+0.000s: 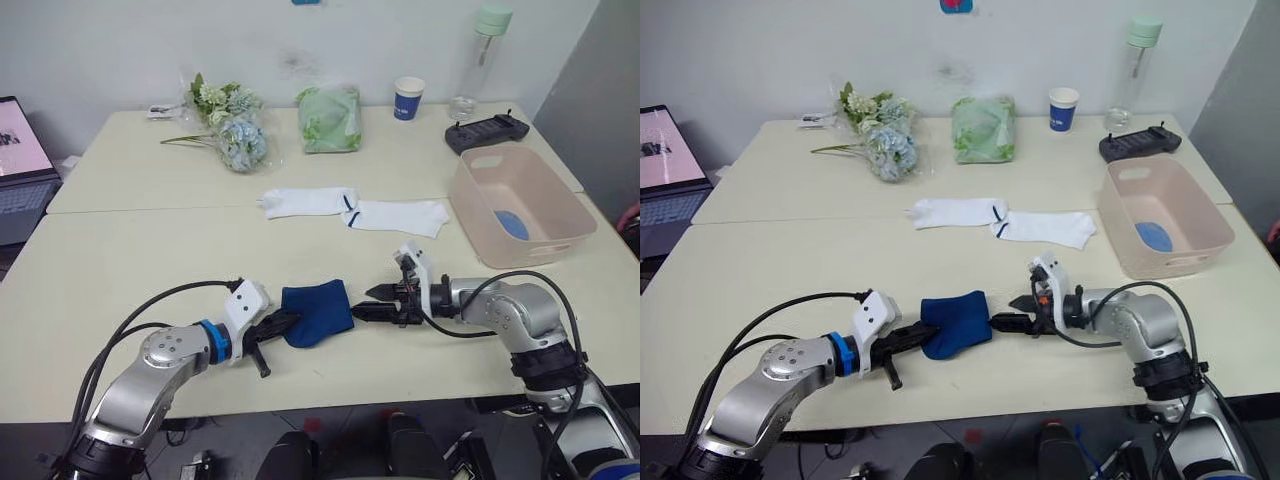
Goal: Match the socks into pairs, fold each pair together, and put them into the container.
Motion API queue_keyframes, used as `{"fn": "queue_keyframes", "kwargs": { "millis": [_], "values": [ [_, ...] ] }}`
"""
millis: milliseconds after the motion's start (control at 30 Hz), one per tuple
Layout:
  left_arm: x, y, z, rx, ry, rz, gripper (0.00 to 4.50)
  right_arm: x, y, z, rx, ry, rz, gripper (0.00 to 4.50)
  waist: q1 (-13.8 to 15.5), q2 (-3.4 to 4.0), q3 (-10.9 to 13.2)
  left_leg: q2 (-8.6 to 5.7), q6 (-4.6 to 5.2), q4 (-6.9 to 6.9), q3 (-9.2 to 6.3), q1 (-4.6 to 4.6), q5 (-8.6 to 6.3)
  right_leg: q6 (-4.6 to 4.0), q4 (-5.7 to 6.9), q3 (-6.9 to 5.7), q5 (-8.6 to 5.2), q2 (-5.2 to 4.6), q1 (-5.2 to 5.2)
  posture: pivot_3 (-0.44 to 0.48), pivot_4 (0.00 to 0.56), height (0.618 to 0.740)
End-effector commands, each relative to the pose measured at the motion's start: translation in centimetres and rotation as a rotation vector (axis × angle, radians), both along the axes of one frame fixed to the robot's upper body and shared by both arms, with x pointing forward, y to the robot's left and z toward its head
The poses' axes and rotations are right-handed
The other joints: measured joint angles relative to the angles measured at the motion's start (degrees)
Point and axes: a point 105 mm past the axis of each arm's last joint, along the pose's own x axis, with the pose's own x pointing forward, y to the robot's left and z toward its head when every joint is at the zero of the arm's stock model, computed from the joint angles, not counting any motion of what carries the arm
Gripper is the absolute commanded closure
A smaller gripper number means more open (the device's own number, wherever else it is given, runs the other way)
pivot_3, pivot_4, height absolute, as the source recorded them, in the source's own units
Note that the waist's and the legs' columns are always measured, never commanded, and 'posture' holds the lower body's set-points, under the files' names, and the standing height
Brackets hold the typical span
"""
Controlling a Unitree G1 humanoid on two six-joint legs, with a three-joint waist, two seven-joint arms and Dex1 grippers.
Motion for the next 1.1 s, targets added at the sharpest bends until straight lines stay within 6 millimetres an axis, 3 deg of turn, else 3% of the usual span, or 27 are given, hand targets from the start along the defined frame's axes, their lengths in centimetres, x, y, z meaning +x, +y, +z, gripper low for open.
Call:
{"fn": "queue_keyframes", "kwargs": {
  "millis": [33, 333, 433, 533, 700, 867, 967, 1100],
  "values": [
    [0.0, 0.2, -0.2, 0.015, -0.013, -0.01, 4.5, -0.3, 1.0, -0.5, -0.003, 0.041, 0.018, 0.04, -0.02, 0.0, -0.01, 0.0, 0.0, 0.0, 0.0, 0.03, 0.0, 0.0, 0.0, -0.01, 0.0, 0.01, 0.01, 0.0, 0.15, 0.74],
    [-0.2, -0.6, 0.3, -0.01, -0.029, -0.025, 4.5, -0.5, 5.4, -0.1, 0.111, 0.21, 0.067, 0.04, -0.26, 0.03, -0.03, 0.02, 0.0, -0.03, -0.04, 0.05, 0.0, 0.0, 0.04, -0.02, 0.0, 0.05, -0.01, 0.0, 0.15, 0.74],
    [-0.2, -0.7, 0.4, -0.012, -0.036, -0.023, 4.5, -0.5, 6.0, -0.3, 0.092, 0.193, 0.074, 0.04, -0.22, 0.04, -0.03, 0.03, 0.0, -0.02, -0.04, 0.04, 0.0, 0.0, 0.04, -0.01, 0.0, 0.03, -0.02, 0.0, 0.15, 0.74],
    [0.0, -0.7, 0.5, -0.018, -0.043, -0.012, 4.5, -0.7, 6.2, -0.4, 0.084, 0.181, 0.092, 0.66, -0.23, 0.04, -0.02, 0.0, 0.0, -0.02, -0.05, 0.04, 0.0, 0.0, 0.04, -0.03, 0.0, 0.03, -0.03, 0.0, 0.15, 0.74],
    [0.1, -1.1, 1.2, -0.045, -0.062, -0.017, 4.5, -0.1, 5.6, 0.0, 0.085, 0.161, 0.079, 2.46, -0.22, 0.05, -0.01, -0.01, 0.0, -0.02, -0.04, 0.01, 0.0, 0.0, 0.03, -0.02, 0.0, 0.03, -0.05, 0.0, 0.15, 0.74],
    [0.7, -1.9, 3.6, -0.101, -0.133, -0.051, 4.5, 0.7, 5.1, 1.3, 0.118, 0.105, 0.072, 4.3, -0.19, 0.04, -0.01, -0.02, 0.0, -0.01, -0.04, -0.02, 0.0, 0.0, 0.03, -0.03, 0.0, 0.02, -0.07, 0.0, 0.15, 0.74],
    [1.2, -2.5, 6.5, -0.182, -0.175, -0.076, 4.5, 1.2, 4.3, 2.8, 0.14, 0.071, 0.054, 4.47, -0.16, 0.04, 0.0, -0.01, 0.0, 0.0, -0.05, -0.04, 0.0, 0.0, 0.04, -0.03, 0.0, 0.02, -0.09, 0.0, 0.15, 0.74],
    [1.3, -3.4, 11.2, -0.259, -0.208, -0.156, 3.64, 3.4, 0.9, 6.5, 0.167, -0.043, -0.051, 4.5, -0.02, 0.04, 0.03, -0.02, -0.01, 0.12, -0.12, -0.28, 0.01, 0.01, 0.05, -0.08, 0.01, 0.0, -0.21, 0.0, 0.15, 0.74]
  ]
}}
